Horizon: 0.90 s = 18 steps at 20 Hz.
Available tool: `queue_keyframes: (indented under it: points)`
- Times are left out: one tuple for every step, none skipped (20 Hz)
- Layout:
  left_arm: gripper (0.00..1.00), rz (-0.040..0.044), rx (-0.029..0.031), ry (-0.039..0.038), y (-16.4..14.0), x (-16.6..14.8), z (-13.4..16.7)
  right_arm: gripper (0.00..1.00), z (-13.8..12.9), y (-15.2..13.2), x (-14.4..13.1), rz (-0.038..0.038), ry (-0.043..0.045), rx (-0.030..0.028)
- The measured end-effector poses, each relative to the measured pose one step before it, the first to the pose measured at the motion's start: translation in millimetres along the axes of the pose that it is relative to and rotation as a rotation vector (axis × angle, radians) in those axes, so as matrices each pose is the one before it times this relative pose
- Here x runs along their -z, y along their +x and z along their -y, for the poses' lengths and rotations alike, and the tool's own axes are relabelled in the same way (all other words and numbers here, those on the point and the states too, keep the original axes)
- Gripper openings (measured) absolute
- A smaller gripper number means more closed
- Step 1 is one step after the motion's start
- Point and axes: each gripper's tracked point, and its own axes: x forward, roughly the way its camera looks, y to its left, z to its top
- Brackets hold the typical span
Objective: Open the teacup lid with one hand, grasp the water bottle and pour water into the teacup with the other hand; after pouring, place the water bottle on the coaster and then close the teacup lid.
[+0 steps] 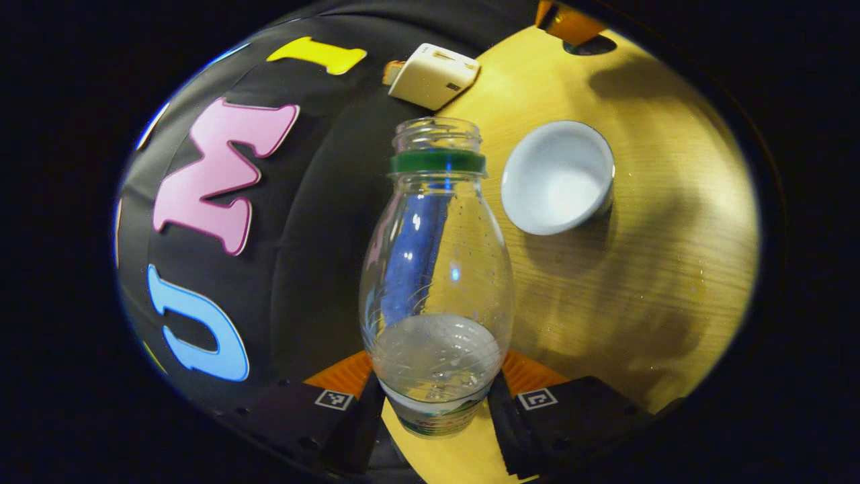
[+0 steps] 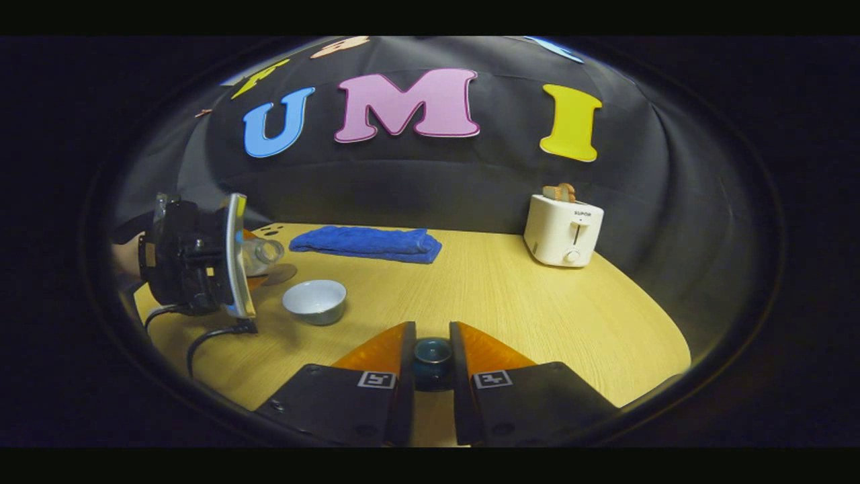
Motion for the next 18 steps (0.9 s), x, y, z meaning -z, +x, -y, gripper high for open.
queue_keyframes:
  points:
    - [0.74, 0.00171, -0.00072, 0.02476, 0.47, -1.60, 0.14, 0.27, 0.51, -1.87, 1.48, -0.00375, 0.00560, 0.00035]
    - [0.73, 0.00303, 0.00269, 0.02408, -0.90, -1.05, -1.20, 0.27, 0.78, -2.18, 0.89, -0.00193, 0.00436, 0.00351]
    - [0.73, 0.00531, 0.00007, 0.02451, -0.46, -2.85, -1.22, 0.27, 1.51, -1.14, 0.93, -0.00070, 0.00410, 0.00374]
    - [0.74, -0.00053, 0.00272, 0.02660, 0.84, -0.75, -2.67, 0.27, 0.44, -1.15, 0.49, -0.00064, 0.00591, 0.00315]
    - [0.74, -0.00292, 0.00456, 0.02714, 1.67, -0.90, -1.38, 0.27, 0.32, -1.17, 1.03, -0.00166, 0.00738, 0.00143]
    - [0.74, -0.00796, 0.00866, 0.02804, 1.96, 2.33, -1.40, 0.27, 0.29, -0.24, 0.85, -0.00155, 0.00629, 0.00196]
    - [0.74, -0.00397, 0.00525, 0.02249, 2.05, 1.18, -1.29, 0.32, 0.71, -0.71, 0.98, 0.00120, 0.00484, 0.00278]
    - [0.74, -0.00301, 0.00987, 0.01641, 1.22, 3.21, -1.88, 0.32, 0.94, -0.50, 0.31, 0.00247, 0.00439, 0.00349]
    - [0.74, -0.00550, 0.01304, 0.01738, 1.49, 1.03, 0.94, 0.32, 0.56, -0.32, 0.34, 0.00145, 0.00387, 0.00246]
    - [0.74, -0.00561, 0.00829, 0.02432, 1.88, 1.48, -1.89, 0.32, 0.88, 0.36, 0.59, -0.00021, 0.00322, 0.00449]
    - [0.74, -0.00104, 0.00184, 0.02846, 1.85, 0.28, -2.27, 0.32, 1.12, -1.33, 2.30, -0.00236, 0.00498, 0.00286]
    - [0.74, -0.00326, 0.00354, 0.02646, -0.55, 0.58, -1.36, 0.32, 1.34, -0.35, 0.89, -0.00199, 0.00820, 0.00462]
    - [0.74, -0.00194, 0.00281, 0.01948, 1.61, 1.58, -0.46, 0.27, 2.73, -0.44, 1.63, -0.00577, 0.00901, 0.01027]
    - [0.74, -0.00098, 0.00407, 0.01622, 0.66, 0.79, -1.23, 0.27, 3.66, 0.25, 3.12, -0.01287, 0.00939, 0.01523]
    - [0.74, 0.00153, -0.00046, 0.01640, 1.75, -1.01, 0.61, 0.27, 0.49, -0.68, 1.95, -0.00645, 0.01667, 0.00030]
    - [0.73, -0.00625, 0.00379, 0.01960, 0.68, -0.99, 0.97, 0.27, 0.32, -0.59, 0.22, -0.00179, 0.01535, 0.00261]
    - [0.74, -0.00022, -0.00077, 0.01464, 1.54, -1.70, -0.12, 0.27, 2.08, -1.05, 1.47, -0.00145, 0.00825, 0.00393]
    - [0.73, -0.00207, 0.00223, 0.01427, 2.88, 0.05, -0.79, 0.27, 1.31, -0.95, 1.70, -0.00340, 0.00197, 0.00306]
